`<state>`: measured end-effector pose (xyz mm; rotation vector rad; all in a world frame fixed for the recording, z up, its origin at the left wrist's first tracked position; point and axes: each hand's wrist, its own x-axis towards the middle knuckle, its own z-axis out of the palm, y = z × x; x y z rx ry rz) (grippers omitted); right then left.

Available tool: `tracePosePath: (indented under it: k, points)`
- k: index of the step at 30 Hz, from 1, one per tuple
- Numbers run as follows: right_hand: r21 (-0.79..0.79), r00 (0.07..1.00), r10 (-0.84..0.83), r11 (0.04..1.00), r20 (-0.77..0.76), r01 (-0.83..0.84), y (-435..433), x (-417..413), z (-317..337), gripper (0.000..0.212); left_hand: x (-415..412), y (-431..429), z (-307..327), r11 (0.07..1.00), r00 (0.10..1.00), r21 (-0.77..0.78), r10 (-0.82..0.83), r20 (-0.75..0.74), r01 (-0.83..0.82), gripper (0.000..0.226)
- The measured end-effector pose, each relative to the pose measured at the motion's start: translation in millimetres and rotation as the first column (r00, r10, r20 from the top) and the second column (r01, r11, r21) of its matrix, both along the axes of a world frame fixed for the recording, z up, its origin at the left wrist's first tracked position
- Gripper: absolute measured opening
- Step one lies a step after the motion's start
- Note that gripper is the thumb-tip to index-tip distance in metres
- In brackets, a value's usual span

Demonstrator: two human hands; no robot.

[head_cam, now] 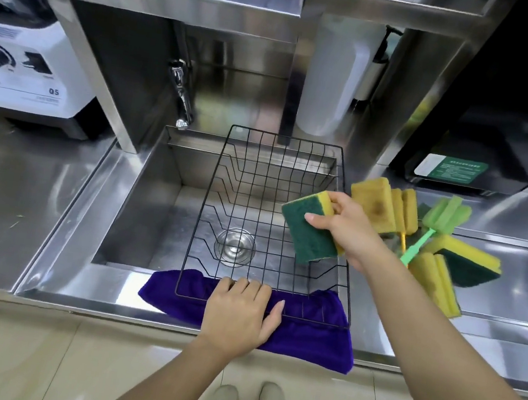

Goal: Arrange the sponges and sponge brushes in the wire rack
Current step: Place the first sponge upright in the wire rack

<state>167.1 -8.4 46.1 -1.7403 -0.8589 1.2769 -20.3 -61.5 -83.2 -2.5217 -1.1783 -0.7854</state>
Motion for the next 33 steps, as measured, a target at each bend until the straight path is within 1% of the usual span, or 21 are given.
tracePosePath:
  k: [2, 4, 5, 8, 9, 11, 12, 13, 15, 17, 19, 20, 21, 23, 24, 25, 27, 29, 31, 33]
  points:
    - [-0.049, 1.000, 0.010, 0.999, -0.021, -0.011, 3.4, -9.0, -12.7, 0.033, 0.1, 0.0, -0.1, 1.000, 1.000, -0.002, 0.004, 0.009, -0.004, 0.039]
    - [-0.083, 0.999, 0.002, 0.997, -0.037, -0.005, 6.4, -17.9, -22.3, 0.038, -0.2, 0.1, -0.8, 1.000, 1.000, -0.002, 0.005, 0.018, -0.005, 0.039]
    - [-0.092, 0.998, -0.015, 0.996, -0.068, 0.009, 8.0, -21.7, -26.5, 0.044, -0.4, 0.2, -1.1, 1.000, 1.000, -0.002, 0.003, 0.022, -0.003, 0.040]
    - [-0.100, 0.976, -0.062, 0.994, -0.211, 0.041, 13.8, -31.8, -38.9, 0.076, -0.8, -0.8, -1.4, 1.000, 1.000, -0.009, 0.002, 0.024, -0.001, 0.040]
    - [-0.107, 0.977, -0.051, 0.994, -0.208, 0.029, 15.0, -35.0, -43.1, 0.075, -0.8, -0.9, -1.2, 1.000, 1.000, -0.011, 0.003, 0.024, -0.003, 0.040]
    - [-0.134, 0.991, -0.023, 0.991, -0.132, 0.005, 16.6, -42.0, -49.9, 0.057, -1.0, -1.3, -1.2, 1.000, 1.000, -0.019, 0.005, 0.027, -0.005, 0.041]
    - [-0.157, 0.994, -0.027, 0.988, -0.110, 0.009, 17.0, -44.7, -53.0, 0.051, -1.0, -1.7, -1.3, 1.000, 1.000, -0.027, 0.005, 0.030, -0.004, 0.043]
    - [-0.180, 0.992, -0.040, 0.984, -0.122, 0.018, 17.8, -46.8, -56.1, 0.049, -1.1, -2.2, -1.5, 0.999, 0.999, -0.036, 0.005, 0.031, -0.004, 0.044]
    - [-0.212, 0.968, -0.053, 0.977, -0.245, 0.000, 19.5, -49.0, -61.6, 0.048, -0.9, -2.7, -1.8, 0.999, 1.000, -0.049, 0.008, 0.022, -0.007, 0.045]
    - [-0.214, 0.925, -0.068, 0.977, -0.373, -0.015, 21.1, -50.3, -65.3, 0.049, -0.7, -2.9, -0.9, 0.999, 1.000, -0.052, 0.013, 0.010, -0.013, 0.042]
    - [-0.208, 0.910, -0.087, 0.978, -0.405, 0.001, 22.9, -52.6, -67.8, 0.060, -0.3, -2.8, 0.5, 0.999, 1.000, -0.049, 0.016, 0.013, -0.015, 0.039]
    - [-0.203, 0.921, -0.072, 0.979, -0.383, -0.009, 23.4, -53.8, -69.3, 0.069, -0.3, -2.7, 1.3, 0.999, 1.000, -0.048, 0.014, 0.019, -0.013, 0.039]
    - [-0.196, 0.945, -0.025, 0.980, -0.327, -0.042, 23.4, -55.5, -69.9, 0.074, -0.3, -2.4, 1.6, 0.999, 1.000, -0.046, 0.010, 0.023, -0.009, 0.038]
    - [-0.195, 0.983, 0.100, 0.972, -0.155, -0.129, 22.2, -56.6, -70.3, 0.075, -0.5, -2.2, 1.8, 0.999, 1.000, -0.042, 0.004, 0.026, -0.003, 0.039]
    - [-0.196, 0.984, 0.156, 0.966, -0.089, -0.171, 20.7, -55.7, -69.8, 0.074, -0.6, -2.1, 1.5, 0.999, 1.000, -0.038, 0.003, 0.026, -0.002, 0.039]
    - [-0.202, 0.976, 0.211, 0.955, -0.057, -0.218, 19.2, -54.0, -69.2, 0.074, -0.7, -2.1, 1.2, 0.999, 1.000, -0.033, 0.004, 0.029, -0.003, 0.038]
    - [-0.247, 0.943, 0.330, 0.911, -0.048, -0.332, 16.5, -49.8, -69.4, 0.073, -0.9, -2.0, 0.4, 1.000, 0.999, -0.023, 0.003, 0.038, -0.003, 0.038]
    - [-0.299, 0.894, 0.447, 0.849, -0.038, -0.437, 13.5, -47.8, -71.0, 0.059, -1.3, -2.1, -0.4, 1.000, 0.999, -0.020, -0.001, 0.041, 0.001, 0.038]
    - [-0.325, 0.873, 0.487, 0.821, -0.031, -0.470, 10.4, -47.9, -73.7, 0.049, -1.2, -2.2, -0.9, 1.000, 0.999, -0.013, 0.003, 0.040, -0.002, 0.040]
    - [-0.328, 0.879, 0.475, 0.824, -0.043, -0.462, 7.7, -48.6, -76.8, 0.041, -0.8, -2.7, -0.8, 1.000, 0.999, -0.007, 0.008, 0.039, -0.008, 0.043]
